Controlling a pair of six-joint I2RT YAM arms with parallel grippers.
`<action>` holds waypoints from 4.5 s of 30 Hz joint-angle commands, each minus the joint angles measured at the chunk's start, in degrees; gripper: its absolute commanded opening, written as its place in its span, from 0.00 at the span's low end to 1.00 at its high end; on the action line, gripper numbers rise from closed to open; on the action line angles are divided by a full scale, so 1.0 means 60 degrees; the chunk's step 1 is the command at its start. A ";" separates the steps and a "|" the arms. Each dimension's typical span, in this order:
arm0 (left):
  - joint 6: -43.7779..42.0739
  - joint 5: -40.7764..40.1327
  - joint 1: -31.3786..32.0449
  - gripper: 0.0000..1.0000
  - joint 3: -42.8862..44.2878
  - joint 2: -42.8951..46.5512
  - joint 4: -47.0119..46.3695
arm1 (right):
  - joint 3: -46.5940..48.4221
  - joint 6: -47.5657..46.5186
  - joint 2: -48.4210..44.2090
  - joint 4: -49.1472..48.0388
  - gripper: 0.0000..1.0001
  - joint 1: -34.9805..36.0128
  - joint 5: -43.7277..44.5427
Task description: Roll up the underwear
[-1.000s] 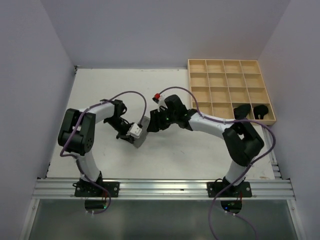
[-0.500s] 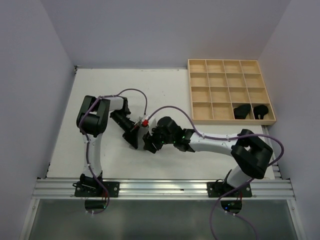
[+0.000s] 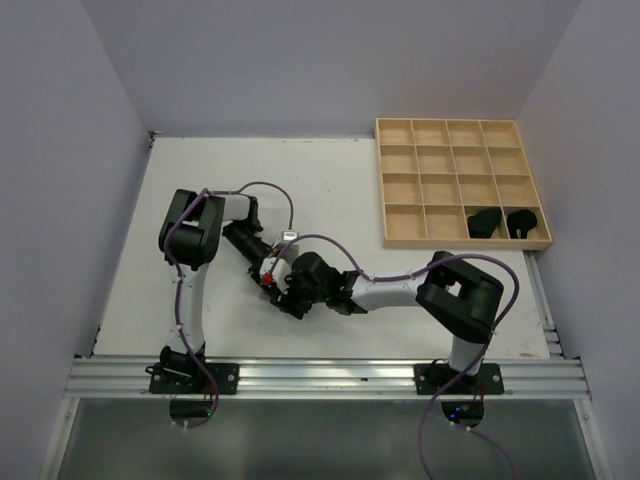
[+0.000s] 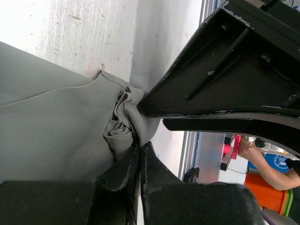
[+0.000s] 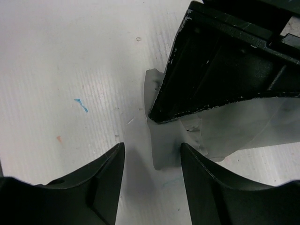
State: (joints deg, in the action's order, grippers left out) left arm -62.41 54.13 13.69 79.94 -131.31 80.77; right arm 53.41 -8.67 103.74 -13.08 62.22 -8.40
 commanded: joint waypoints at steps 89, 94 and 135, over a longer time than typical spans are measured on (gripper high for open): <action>-0.5565 -0.3454 0.1687 0.31 -0.7070 0.8014 -0.8805 | 0.0093 0.8316 0.4097 -0.4794 0.00 -0.3397 -0.6891; -0.5140 -0.3323 0.1819 0.17 -0.6556 0.7616 -0.7208 | 0.0283 0.7465 0.3132 -0.3665 0.17 -0.3543 -0.6393; 0.1964 -0.2063 0.1629 0.08 -0.2323 0.0498 -0.4570 | -0.0774 -0.1469 -0.3158 0.1785 0.59 -0.1127 -0.1280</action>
State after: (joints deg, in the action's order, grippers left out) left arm -47.92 59.99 23.27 67.07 -123.37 63.02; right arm 44.25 -11.97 81.06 4.43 53.45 -15.11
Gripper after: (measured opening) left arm 0.082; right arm 0.593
